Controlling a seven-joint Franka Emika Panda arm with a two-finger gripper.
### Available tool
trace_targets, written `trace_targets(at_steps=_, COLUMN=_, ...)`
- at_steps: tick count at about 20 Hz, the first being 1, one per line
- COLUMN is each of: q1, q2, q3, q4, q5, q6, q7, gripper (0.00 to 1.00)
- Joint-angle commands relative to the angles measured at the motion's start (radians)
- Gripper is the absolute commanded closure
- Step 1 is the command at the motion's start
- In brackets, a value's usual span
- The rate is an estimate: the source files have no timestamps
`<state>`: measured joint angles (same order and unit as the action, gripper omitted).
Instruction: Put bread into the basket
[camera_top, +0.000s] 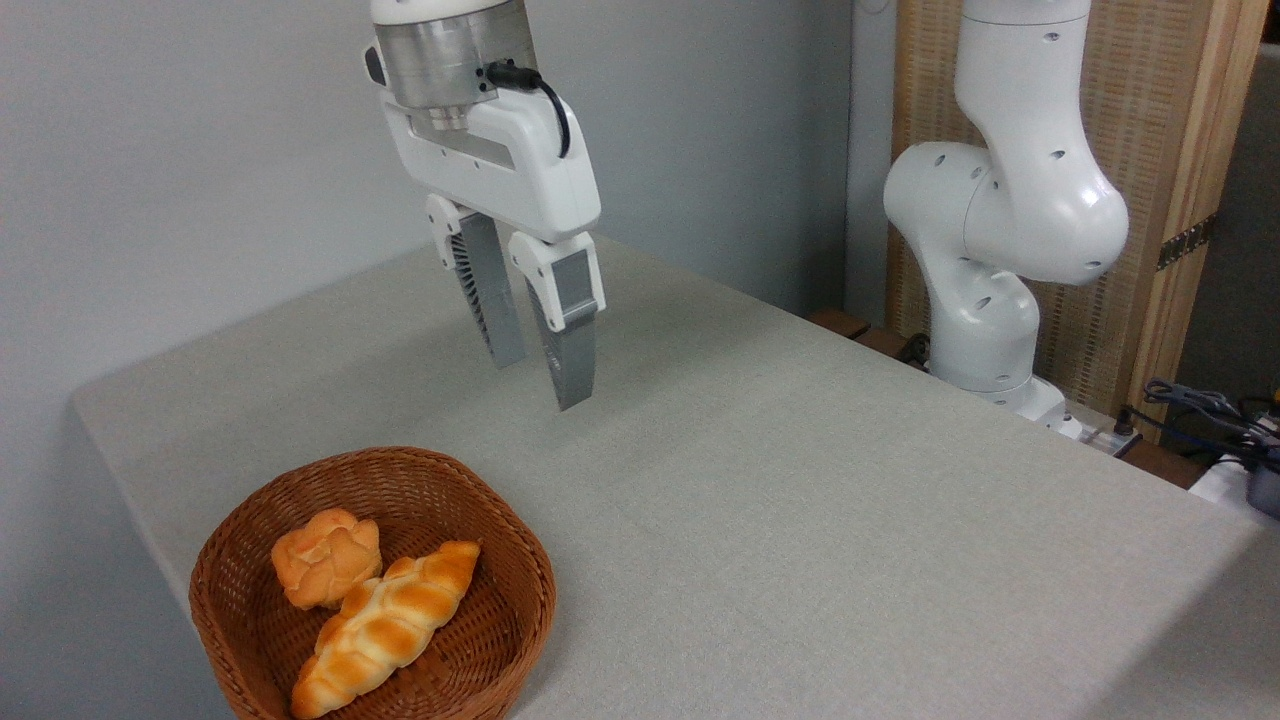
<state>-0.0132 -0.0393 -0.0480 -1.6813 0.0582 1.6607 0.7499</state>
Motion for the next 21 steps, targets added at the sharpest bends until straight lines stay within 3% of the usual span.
trace_targets(at_steps=1, q1=-0.014, q2=-0.019, q3=-0.003, q4=-0.026, q5=0.017, q6=0.033, q7=-0.009, gripper=0.0)
trace_targets(at_steps=6, q1=-0.005, q2=-0.019, q3=0.01, q4=-0.031, q5=-0.072, q6=0.013, q7=-0.011, gripper=0.0)
trace_targets(at_steps=10, q1=-0.004, q2=-0.019, q3=0.011, q4=-0.031, q5=-0.106, q6=0.014, q7=-0.026, gripper=0.0)
trace_targets(at_steps=21, q1=-0.004, q2=-0.019, q3=0.011, q4=-0.029, q5=-0.11, q6=0.014, q7=-0.034, gripper=0.0)
